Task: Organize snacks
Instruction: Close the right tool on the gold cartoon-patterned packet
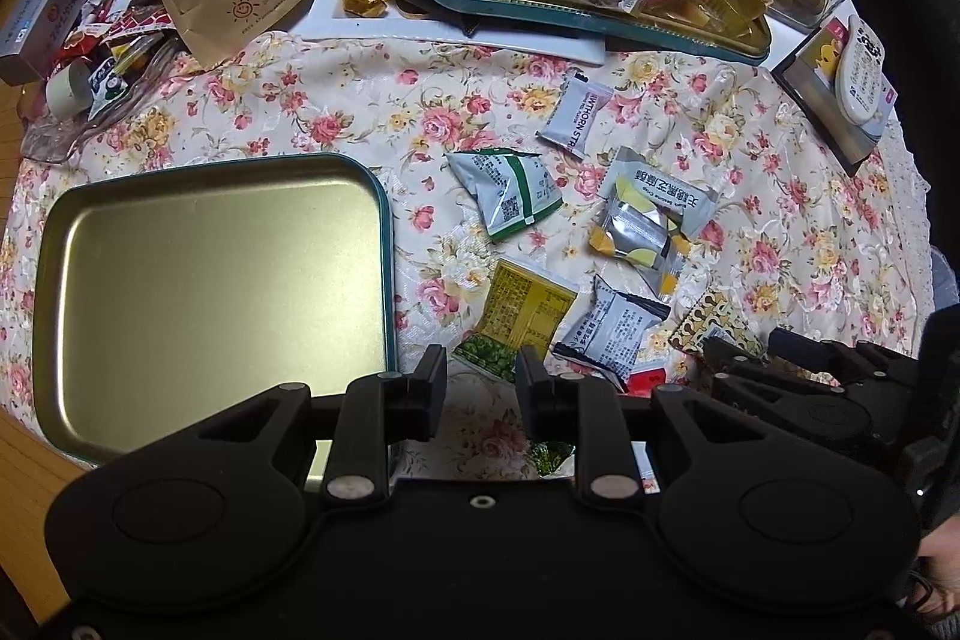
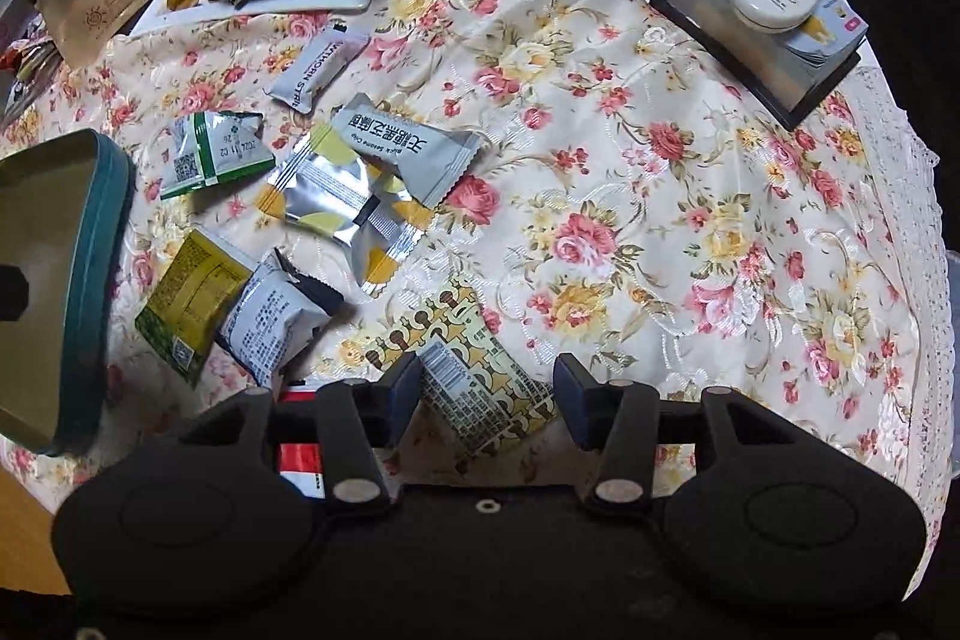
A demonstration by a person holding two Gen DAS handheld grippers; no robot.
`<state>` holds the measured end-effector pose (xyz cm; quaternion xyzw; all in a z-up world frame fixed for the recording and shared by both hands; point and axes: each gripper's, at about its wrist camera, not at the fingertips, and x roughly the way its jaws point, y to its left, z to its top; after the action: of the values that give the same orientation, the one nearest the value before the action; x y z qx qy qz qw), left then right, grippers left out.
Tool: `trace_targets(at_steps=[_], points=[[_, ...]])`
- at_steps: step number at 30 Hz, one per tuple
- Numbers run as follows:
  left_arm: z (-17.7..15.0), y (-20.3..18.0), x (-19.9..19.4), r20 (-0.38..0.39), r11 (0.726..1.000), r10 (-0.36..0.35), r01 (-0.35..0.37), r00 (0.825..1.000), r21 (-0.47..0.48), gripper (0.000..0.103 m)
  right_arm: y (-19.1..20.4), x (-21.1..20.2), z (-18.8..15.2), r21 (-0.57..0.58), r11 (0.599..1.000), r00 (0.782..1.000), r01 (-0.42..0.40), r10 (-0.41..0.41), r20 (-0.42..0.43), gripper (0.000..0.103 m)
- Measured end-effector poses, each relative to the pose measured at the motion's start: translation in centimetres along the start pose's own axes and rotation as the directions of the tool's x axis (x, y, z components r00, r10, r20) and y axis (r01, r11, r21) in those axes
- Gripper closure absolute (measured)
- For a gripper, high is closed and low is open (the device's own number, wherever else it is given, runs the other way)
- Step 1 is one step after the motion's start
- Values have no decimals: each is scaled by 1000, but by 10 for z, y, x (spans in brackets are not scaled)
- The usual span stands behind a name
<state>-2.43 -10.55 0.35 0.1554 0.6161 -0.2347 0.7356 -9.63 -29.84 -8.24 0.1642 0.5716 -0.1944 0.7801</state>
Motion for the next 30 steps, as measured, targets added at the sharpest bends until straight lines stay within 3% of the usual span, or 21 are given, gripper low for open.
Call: trace_targets(at_steps=[7,13,14,15,19,30], points=[[0,11,-1,-6,1000,-5,4,1000,-18,70,-5,9,6,61,998,1000,4,-3,-15,52],[1,19,-3,-9,999,-25,25,1000,-39,70,-1,17,2,42,999,999,-14,16,-49,53],[2,20,-4,-10,999,-33,33,999,-41,70,1,17,1,32,999,999,-10,11,-46,57],[3,20,-4,-10,998,-40,39,999,-42,70,2,17,1,20,1000,999,-8,9,-46,68],[7,19,-3,-9,998,-39,39,999,-41,70,1,15,7,64,997,996,-39,43,-76,83],[20,5,8,-18,999,-34,34,999,-3,70,-10,6,29,222,973,993,-58,79,-89,84]])
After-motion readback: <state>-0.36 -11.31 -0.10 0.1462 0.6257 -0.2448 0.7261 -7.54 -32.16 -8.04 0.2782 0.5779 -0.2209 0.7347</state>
